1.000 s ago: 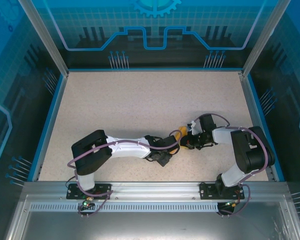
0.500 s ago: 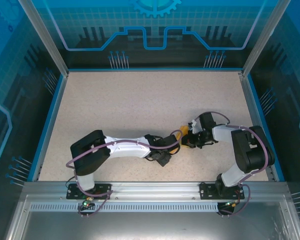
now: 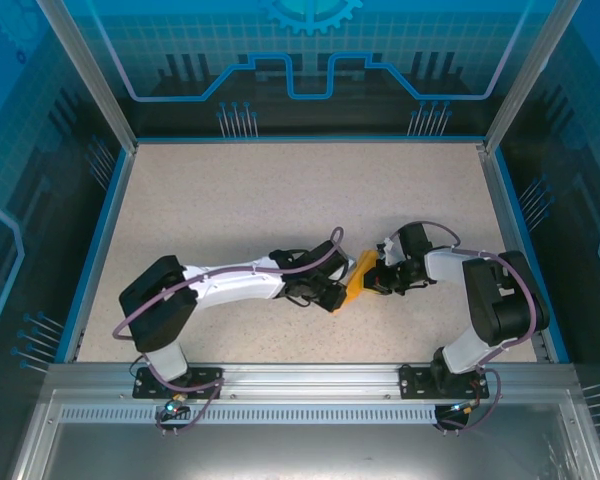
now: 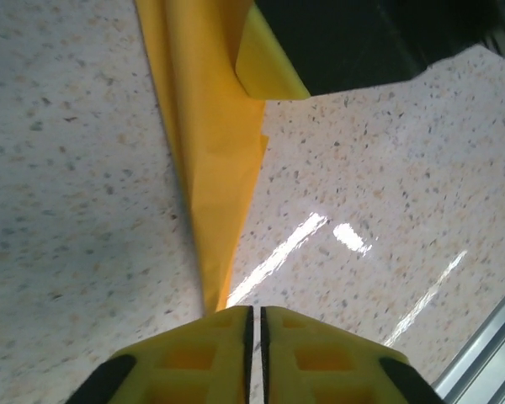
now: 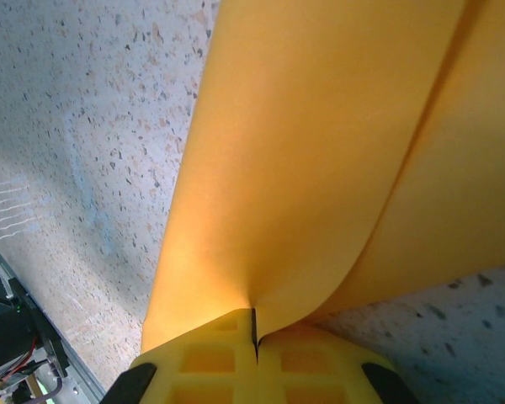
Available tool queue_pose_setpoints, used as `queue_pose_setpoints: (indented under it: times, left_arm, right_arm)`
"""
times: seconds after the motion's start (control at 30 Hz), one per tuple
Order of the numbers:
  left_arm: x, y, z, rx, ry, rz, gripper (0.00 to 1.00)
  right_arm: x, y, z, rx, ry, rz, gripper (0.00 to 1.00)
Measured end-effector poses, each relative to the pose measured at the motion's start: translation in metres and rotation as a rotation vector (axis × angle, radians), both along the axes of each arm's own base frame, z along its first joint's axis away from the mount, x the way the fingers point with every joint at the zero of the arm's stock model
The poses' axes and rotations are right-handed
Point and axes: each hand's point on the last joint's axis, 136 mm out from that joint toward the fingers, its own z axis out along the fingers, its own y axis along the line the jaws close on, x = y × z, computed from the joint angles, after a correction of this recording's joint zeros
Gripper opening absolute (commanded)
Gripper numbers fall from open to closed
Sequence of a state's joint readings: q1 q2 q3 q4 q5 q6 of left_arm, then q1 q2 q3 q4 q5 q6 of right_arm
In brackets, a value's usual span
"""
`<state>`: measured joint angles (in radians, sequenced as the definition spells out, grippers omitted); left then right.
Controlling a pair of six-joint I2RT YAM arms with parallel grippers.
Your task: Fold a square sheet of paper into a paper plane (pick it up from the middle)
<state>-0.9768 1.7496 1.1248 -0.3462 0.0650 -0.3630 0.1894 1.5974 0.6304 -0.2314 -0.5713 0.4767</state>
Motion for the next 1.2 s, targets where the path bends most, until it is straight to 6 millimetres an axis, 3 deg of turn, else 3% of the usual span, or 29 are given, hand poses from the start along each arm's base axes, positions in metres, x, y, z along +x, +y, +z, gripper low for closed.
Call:
queue_pose_setpoints:
  times: [0.2,0.63,0.83,1.07,1.2]
  left_arm:
    - [-0.005,-0.008,-0.026,0.002,0.062,-0.013,0.08]
    - [-0.002,-0.003,-0.046,0.014,0.095,-0.001,0.07]
    - [-0.003,-0.005,-0.040,-0.028,0.128,0.004,0.08]
    - [0.013,-0.011,-0.001,-0.147,0.099,0.033,0.09]
    - [0.021,-0.009,-0.005,-0.150,0.103,0.051,0.08]
  right_arm:
    - [0.000,0.000,0.000,0.000,0.001,0.000,0.00]
    - [0.001,0.000,0.000,-0.001,0.005,0.003,0.00]
    - [0.001,0.000,0.000,-0.001,0.008,0.003,0.00]
    - [0.001,0.001,0.000,0.001,0.009,0.004,0.00]
    - [0.001,0.001,0.000,0.001,0.006,0.006,0.00]
